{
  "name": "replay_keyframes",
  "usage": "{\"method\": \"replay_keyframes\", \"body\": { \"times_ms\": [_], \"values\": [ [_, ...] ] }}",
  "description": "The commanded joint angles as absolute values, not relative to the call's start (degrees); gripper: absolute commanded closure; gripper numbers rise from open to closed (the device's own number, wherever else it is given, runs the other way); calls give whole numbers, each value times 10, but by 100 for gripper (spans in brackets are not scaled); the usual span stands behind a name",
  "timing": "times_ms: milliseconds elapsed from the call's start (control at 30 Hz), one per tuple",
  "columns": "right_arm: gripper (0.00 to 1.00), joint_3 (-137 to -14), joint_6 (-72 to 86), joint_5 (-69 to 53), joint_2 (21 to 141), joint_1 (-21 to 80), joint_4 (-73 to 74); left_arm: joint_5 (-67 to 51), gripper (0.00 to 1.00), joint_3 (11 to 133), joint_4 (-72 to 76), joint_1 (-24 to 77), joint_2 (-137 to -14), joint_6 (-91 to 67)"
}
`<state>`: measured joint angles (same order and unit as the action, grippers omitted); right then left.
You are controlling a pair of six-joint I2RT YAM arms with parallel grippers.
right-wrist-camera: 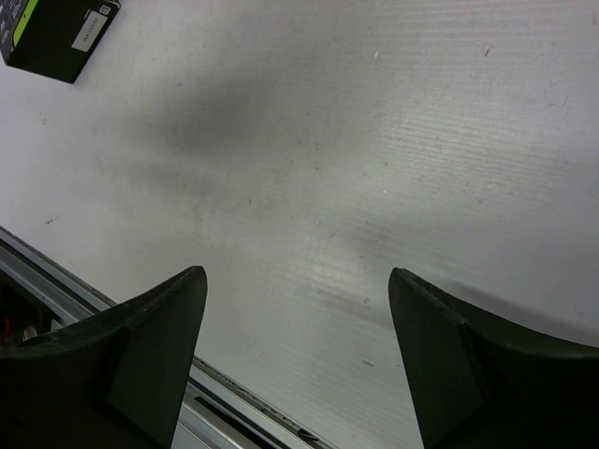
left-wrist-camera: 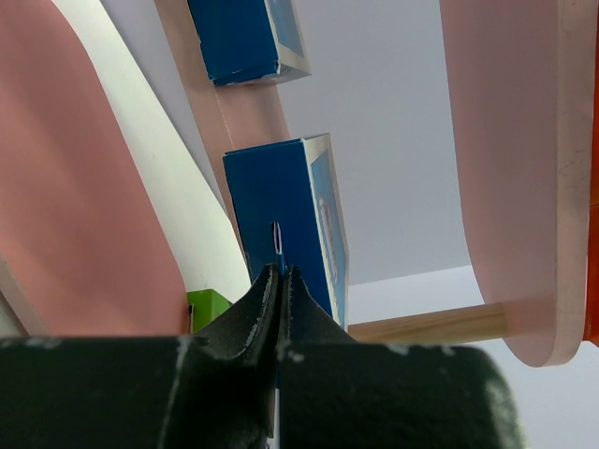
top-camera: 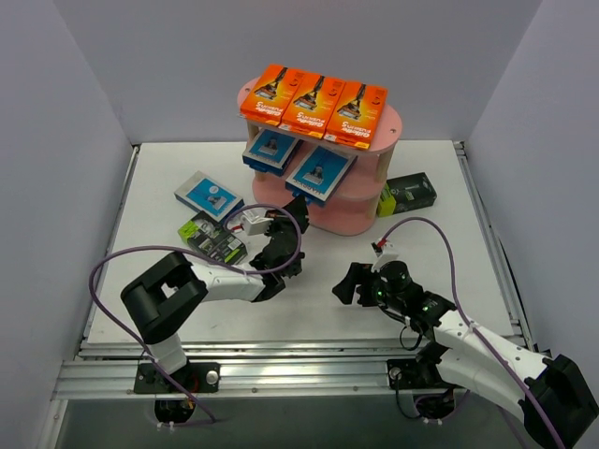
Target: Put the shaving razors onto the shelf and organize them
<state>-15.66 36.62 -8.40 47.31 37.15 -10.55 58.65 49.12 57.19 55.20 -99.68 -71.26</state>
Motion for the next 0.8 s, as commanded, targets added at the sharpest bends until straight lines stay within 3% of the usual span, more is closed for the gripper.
{"method": "replay_keyframes", "body": {
  "times_ms": [0,767],
  "values": [
    [26,-164,359,-88,472,368,-124,613,98,517,627,555,-1011,-699],
    [25,-167,359,-91,488,368,-129,633,98,535,735,539,-1077,-654]
  ]
}}
